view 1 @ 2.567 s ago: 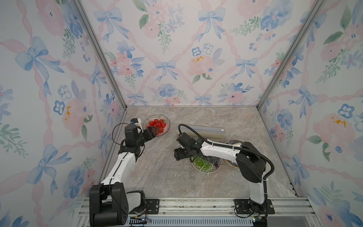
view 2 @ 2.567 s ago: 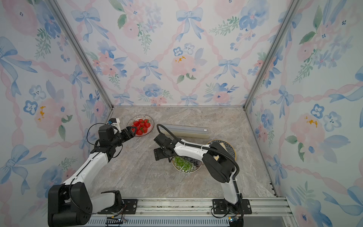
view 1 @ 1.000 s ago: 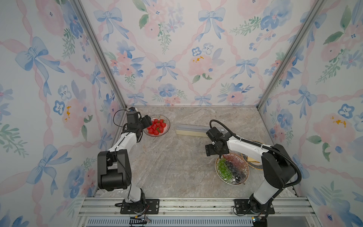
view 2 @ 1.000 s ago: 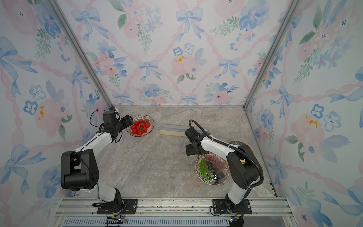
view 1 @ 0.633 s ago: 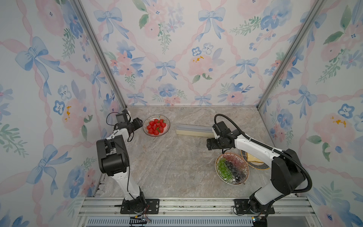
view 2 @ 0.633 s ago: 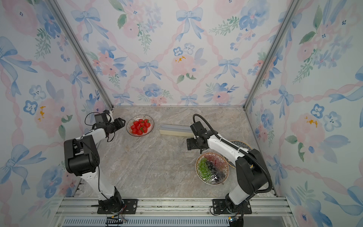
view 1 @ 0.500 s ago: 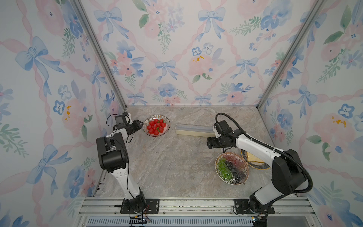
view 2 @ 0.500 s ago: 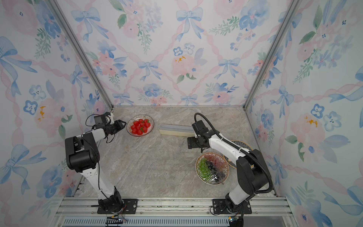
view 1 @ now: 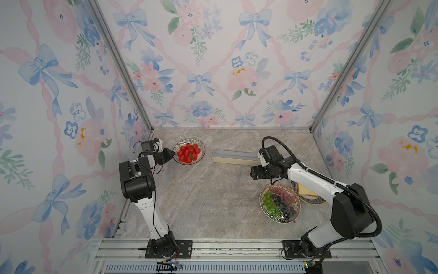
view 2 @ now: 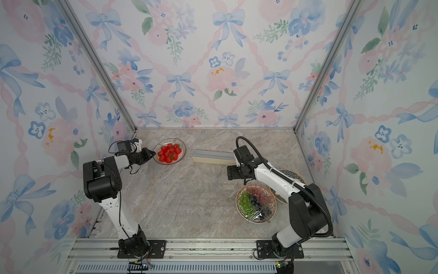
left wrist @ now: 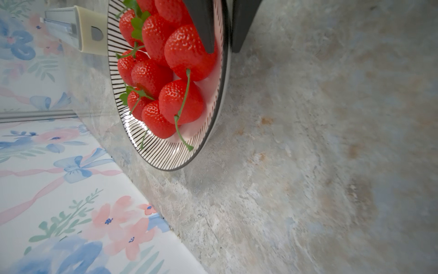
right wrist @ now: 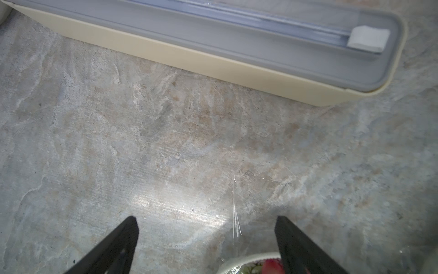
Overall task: Wrap the plate with plastic wrap
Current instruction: Move the plate to the center of the board.
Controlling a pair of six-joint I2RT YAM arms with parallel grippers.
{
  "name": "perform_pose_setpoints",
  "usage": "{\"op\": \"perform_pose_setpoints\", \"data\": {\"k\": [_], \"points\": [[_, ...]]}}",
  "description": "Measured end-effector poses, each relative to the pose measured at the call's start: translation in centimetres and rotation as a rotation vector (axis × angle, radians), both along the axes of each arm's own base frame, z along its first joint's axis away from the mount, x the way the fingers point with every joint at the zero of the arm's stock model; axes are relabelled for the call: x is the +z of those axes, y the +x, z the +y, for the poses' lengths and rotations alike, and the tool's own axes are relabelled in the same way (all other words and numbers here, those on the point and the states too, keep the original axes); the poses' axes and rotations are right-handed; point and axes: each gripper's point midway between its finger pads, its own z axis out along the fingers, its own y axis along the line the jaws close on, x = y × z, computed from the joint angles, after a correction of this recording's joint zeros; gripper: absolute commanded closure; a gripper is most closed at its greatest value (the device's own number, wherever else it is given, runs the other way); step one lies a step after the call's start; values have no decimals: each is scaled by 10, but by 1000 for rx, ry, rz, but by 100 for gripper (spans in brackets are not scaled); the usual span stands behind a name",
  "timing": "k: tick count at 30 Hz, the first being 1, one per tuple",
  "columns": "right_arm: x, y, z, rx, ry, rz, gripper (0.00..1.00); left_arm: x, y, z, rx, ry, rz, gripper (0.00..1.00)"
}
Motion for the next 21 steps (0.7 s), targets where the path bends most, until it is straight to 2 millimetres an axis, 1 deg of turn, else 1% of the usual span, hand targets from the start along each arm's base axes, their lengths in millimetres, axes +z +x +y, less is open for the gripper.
{"op": "perform_pose_setpoints", "data": {"k": [1, 2, 6, 9, 14, 18, 21], "points": [[1, 0, 0, 0, 1, -2, 8, -1, 0, 1, 6, 1, 4, 99], [1, 0, 0, 0, 2, -4, 8, 0, 1, 2, 7, 9, 0, 100], [2, 1, -2, -7, 2, -4, 8, -1, -3, 1, 11, 30, -1, 100], [2, 3, -5, -15, 2, -4, 8, 0, -14, -1, 42, 68, 16, 100], [2, 5, -9, -21, 1, -5, 8, 1, -49, -11, 101, 108, 72, 100], [2, 9, -13, -33, 20, -2, 8, 3, -84, -22, 143, 126, 103, 100], [3, 14, -22, -54, 34, -1, 8, -2, -111, -31, 163, 125, 129, 100]]}}
